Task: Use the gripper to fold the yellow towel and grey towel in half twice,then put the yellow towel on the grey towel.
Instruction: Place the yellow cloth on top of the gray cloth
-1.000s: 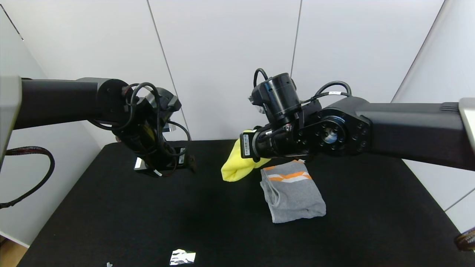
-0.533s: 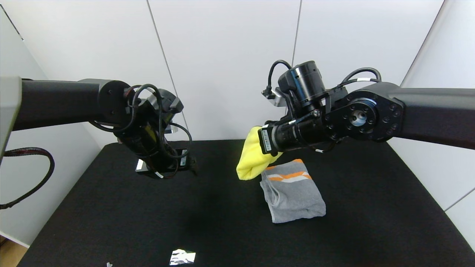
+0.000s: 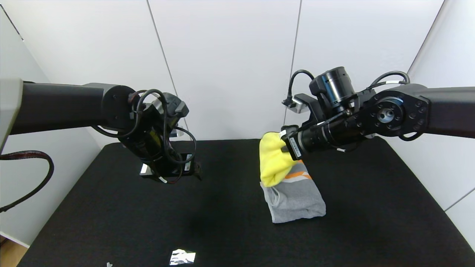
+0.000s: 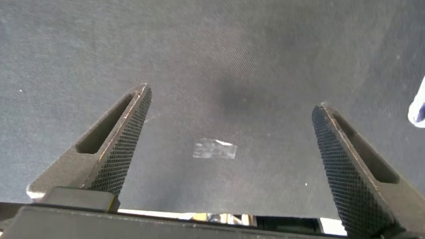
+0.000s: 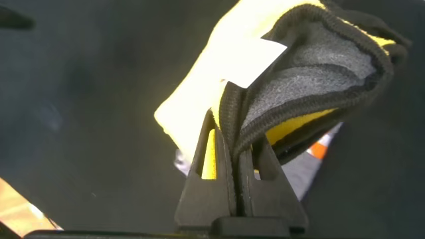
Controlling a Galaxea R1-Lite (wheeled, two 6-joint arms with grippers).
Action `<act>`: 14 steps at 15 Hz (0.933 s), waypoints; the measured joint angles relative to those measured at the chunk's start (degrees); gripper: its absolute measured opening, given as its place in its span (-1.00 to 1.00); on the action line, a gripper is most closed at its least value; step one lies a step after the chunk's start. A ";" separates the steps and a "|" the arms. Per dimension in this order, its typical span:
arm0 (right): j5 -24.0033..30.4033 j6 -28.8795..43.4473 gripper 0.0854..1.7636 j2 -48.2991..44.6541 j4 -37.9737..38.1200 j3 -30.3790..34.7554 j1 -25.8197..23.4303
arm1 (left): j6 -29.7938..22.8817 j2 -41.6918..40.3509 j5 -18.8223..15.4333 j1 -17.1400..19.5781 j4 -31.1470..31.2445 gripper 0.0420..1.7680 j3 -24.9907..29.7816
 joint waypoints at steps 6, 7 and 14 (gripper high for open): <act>4.89 -0.07 -0.91 -0.57 -6.11 7.17 -3.36 | 0.00 -0.06 -0.05 -0.99 -0.90 0.94 1.38; 5.06 0.45 -0.91 -0.72 -8.00 9.37 -3.47 | 0.02 -0.06 0.00 -1.07 -1.18 0.94 1.63; 5.79 3.63 -0.91 -2.47 -16.77 26.27 -2.60 | 0.00 -0.17 0.00 -1.51 -1.27 0.94 2.93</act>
